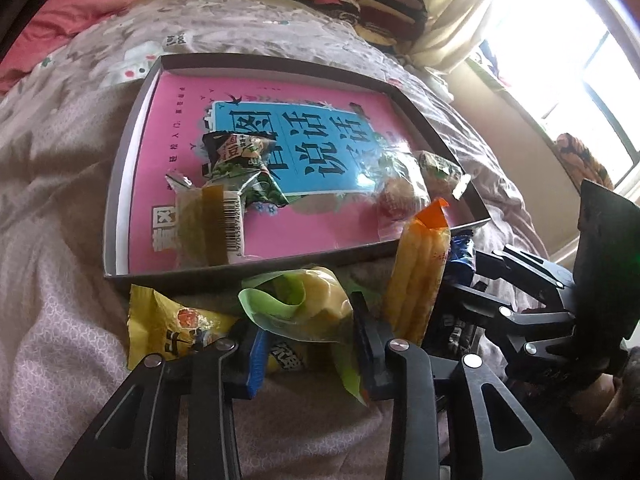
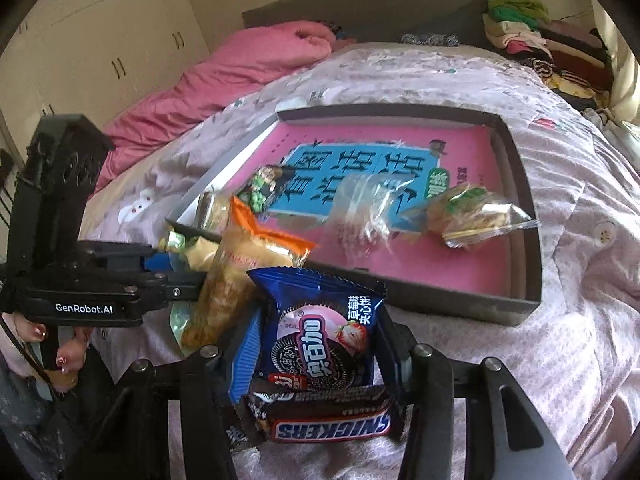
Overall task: Organize snacks
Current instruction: 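Grasp the blue Oreo pack with the right gripper while the left gripper grasps the lime-green clear bag, then lift the Oreo pack with the right gripper toward the tray while the left gripper carries the green bag there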
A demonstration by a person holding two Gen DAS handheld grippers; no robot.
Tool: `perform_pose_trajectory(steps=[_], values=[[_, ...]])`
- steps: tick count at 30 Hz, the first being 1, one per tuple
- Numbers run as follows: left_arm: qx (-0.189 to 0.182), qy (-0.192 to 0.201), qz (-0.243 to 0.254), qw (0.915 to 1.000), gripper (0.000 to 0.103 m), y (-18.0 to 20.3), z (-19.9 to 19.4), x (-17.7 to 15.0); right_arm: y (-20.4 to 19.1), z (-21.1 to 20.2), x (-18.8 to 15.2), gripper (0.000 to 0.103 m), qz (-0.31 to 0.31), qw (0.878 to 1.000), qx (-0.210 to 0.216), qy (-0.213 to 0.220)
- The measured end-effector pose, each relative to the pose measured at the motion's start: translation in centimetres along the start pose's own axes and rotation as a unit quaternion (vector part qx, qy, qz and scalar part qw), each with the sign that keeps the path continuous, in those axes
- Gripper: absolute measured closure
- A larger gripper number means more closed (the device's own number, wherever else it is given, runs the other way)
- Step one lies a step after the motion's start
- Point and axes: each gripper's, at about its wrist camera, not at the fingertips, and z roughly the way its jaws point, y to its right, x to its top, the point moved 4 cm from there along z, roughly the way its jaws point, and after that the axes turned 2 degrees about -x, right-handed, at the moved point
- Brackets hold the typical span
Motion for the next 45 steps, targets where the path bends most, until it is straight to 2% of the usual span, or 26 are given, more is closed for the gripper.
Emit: perform_pose_trajectory(steps=[9,16,24,37,45], values=[[0.002,0.026,0.004,0.9997,0.068,0.1,-1.6,0.2,0.0,-0.6,0.5,0.052,0.005,1.0,0.001,0.022],[0.015,0.064,-0.002,0.9978,0.068,-0.5,-4.6,0.6,0.0,-1.7,1.1,0.052,0.013,0.999,0.002,0.051],[0.031,0.088,-0.011,0.9956,0.068,-1.5,-6.3,1.0,1.0,-2.6,1.6,0.052,0.035,0.997,-0.007,0.074],[0.038,0.14,-0.012,0.9894,0.068,-1.2,-9.7,2.0,2.1,-4.3,2.4,0.052,0.061,0.991,-0.012,0.117],[0.038,0.159,-0.016,0.9864,0.068,-1.0,-10.7,2.6,3.0,-5.5,2.8,0.052,0.077,0.986,-0.025,0.146]])
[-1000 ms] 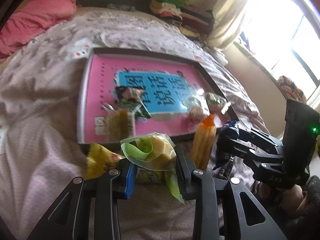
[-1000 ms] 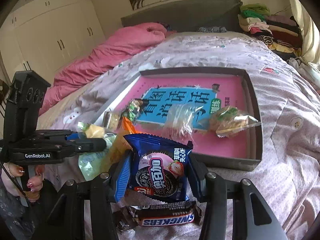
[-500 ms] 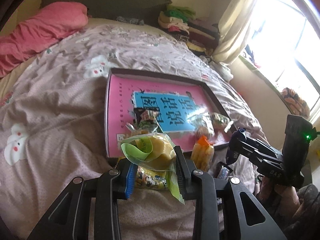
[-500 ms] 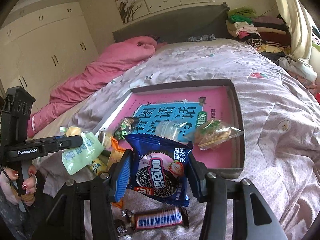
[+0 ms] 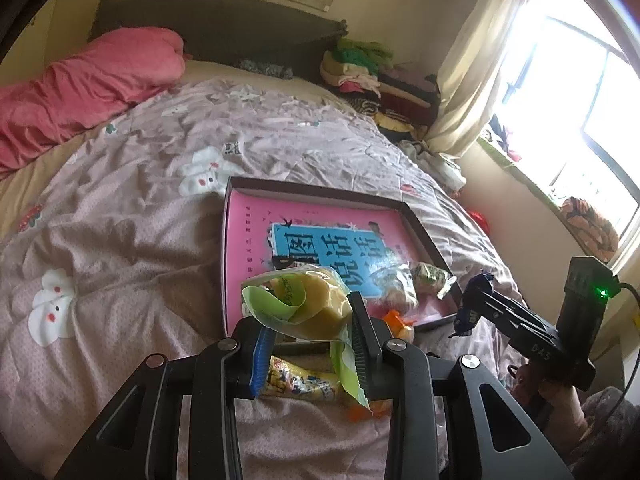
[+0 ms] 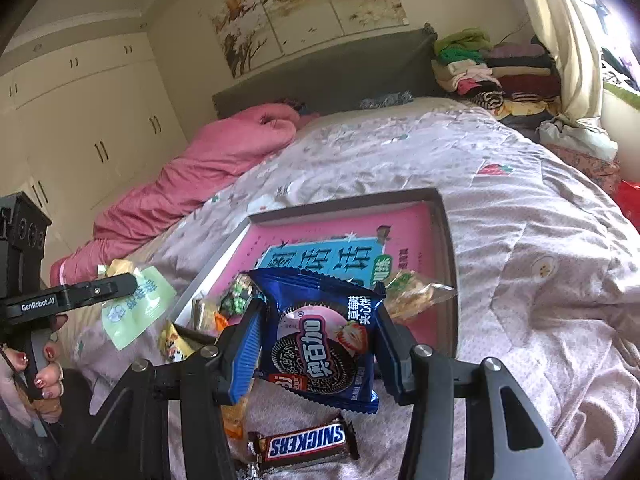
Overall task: Organize snacks
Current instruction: 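Lift the Oreo pack with the right gripper toward the tray while the left gripper carries the green bag there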
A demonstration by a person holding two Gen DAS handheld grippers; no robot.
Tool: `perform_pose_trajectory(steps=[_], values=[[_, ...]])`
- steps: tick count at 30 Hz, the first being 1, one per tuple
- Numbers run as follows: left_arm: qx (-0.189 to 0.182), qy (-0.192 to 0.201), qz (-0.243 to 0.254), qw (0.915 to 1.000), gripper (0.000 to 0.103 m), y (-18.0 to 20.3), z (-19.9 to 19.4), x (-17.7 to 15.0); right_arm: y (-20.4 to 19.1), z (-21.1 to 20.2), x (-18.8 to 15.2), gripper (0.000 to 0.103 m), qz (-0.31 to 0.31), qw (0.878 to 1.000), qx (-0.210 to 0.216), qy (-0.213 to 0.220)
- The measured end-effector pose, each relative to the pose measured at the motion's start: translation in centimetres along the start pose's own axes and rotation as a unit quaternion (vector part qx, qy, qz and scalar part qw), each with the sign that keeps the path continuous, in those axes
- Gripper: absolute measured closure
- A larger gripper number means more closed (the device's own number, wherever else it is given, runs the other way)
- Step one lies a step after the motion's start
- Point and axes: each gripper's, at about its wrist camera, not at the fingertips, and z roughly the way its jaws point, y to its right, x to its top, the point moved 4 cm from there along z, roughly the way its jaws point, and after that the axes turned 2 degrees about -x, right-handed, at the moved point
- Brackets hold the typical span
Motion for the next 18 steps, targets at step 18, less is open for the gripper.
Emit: perform_pose_trajectory(steps=[18], values=[[-0.003,0.028,0.006,0.9996,0.068,1.8,1.4,2.2,1.5,-1.3,1.1,0.052,0.031,0.999,-0.021,0.038]])
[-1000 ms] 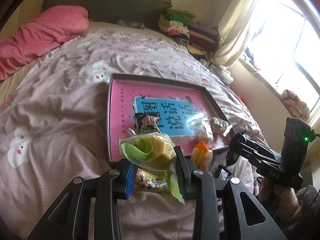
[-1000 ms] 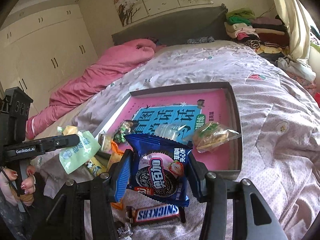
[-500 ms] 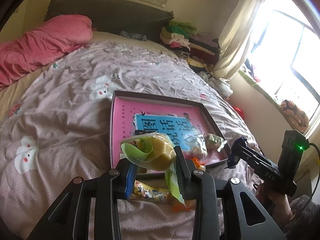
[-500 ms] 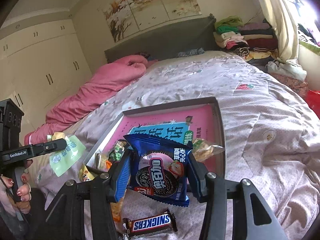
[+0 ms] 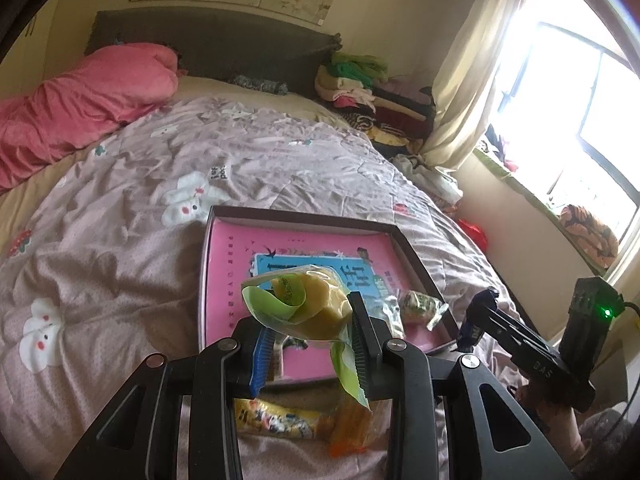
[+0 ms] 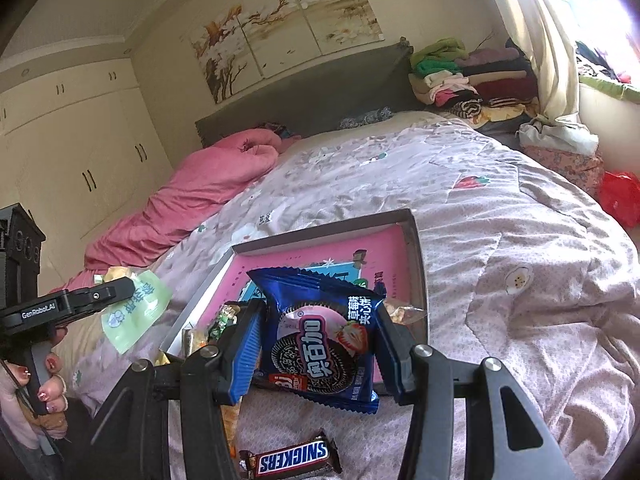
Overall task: Organize snacks
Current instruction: 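Lift the Oreo pack with the right gripper toward the tray while the left gripper carries the green bag there, then lower the Oreo pack onto the tray with the right gripper while the left gripper lowers the green bag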
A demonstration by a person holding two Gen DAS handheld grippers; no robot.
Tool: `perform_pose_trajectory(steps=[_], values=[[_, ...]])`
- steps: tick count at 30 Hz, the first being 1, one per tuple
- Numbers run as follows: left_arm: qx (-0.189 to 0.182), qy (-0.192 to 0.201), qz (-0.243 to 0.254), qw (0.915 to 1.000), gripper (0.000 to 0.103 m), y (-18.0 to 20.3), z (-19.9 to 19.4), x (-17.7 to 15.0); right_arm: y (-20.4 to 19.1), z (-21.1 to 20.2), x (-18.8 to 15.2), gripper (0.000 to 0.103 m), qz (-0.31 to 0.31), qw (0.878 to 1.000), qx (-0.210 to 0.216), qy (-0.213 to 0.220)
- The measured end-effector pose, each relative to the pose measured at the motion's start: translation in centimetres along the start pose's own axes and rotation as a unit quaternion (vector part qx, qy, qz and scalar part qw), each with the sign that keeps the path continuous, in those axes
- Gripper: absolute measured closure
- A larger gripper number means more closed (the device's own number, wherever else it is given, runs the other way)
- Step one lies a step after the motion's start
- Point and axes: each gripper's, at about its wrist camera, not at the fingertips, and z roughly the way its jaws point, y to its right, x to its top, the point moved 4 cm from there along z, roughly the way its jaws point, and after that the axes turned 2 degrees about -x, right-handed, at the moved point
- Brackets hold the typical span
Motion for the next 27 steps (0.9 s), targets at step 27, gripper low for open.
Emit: perform_pose_trajectory(steps=[27], values=[[0.013,-0.003,0.006,0.9999,0.068,0.3,7.0,-0.4,1.8,0.6,0.9,0.052,0.025,0.999,-0.042,0.024]])
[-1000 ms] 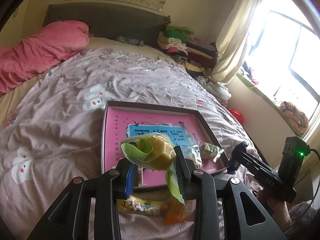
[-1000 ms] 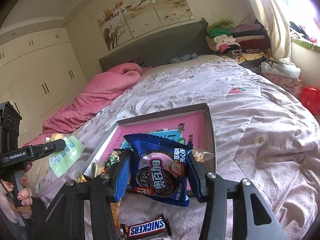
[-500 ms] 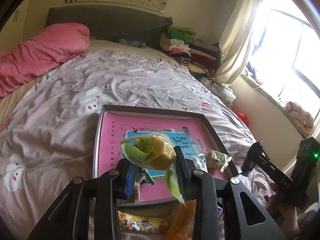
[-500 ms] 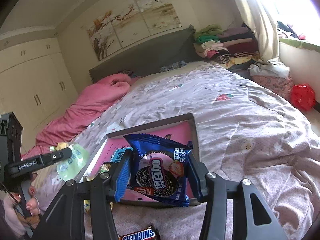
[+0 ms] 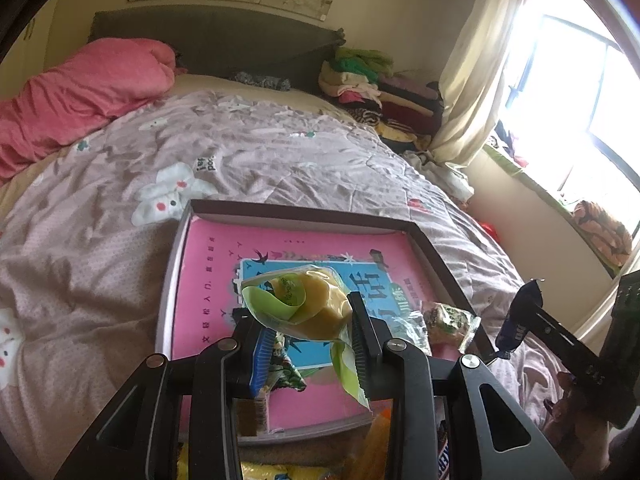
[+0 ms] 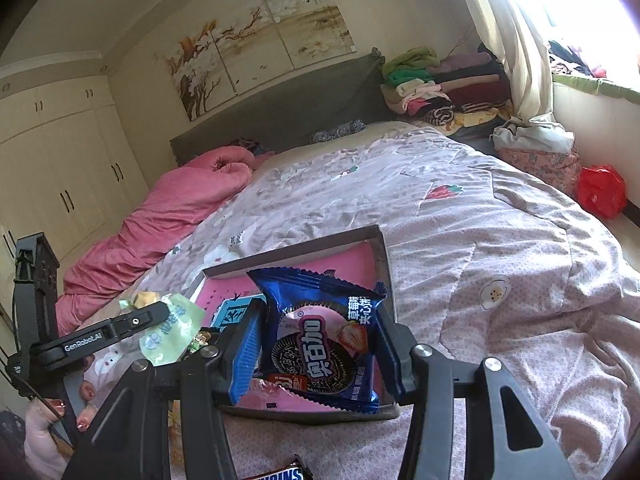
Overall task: Organize snacks
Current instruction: 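Lower the Oreo pack onto the tray with the right gripper while the left gripper lowers the green bag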
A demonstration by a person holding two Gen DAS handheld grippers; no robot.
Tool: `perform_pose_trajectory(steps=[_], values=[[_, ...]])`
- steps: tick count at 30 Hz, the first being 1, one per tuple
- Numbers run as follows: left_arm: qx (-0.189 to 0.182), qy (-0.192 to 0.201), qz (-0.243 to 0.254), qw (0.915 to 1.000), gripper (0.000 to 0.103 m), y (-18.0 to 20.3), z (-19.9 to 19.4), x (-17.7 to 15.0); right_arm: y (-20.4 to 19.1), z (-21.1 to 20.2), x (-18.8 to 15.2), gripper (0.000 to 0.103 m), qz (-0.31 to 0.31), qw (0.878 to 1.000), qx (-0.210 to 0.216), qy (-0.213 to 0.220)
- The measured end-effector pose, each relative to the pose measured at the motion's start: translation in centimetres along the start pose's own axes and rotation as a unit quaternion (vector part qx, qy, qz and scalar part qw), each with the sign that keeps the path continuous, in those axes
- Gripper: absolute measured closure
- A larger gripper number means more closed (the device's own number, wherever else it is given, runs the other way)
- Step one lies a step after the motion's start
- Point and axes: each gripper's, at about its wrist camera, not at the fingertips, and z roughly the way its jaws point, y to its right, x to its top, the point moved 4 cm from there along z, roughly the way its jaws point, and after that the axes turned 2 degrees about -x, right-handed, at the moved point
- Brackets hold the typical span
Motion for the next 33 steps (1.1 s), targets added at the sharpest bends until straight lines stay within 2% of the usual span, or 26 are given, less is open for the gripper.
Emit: perform_pose_trajectory(steps=[13,33], values=[[-0.009,-0.032,0.016,0.9993,0.068,0.2,2.5,-1.7,-0.6,1.7,-0.2,0.052,-0.017,1.0,-0.012,-0.005],[-0.004,-0.049,0.04,0.998,0.067,0.7,3.1,-2.6,-2.1,4.3,-1.3,0.052,-0.058,0.998,-0.023,-0.032]])
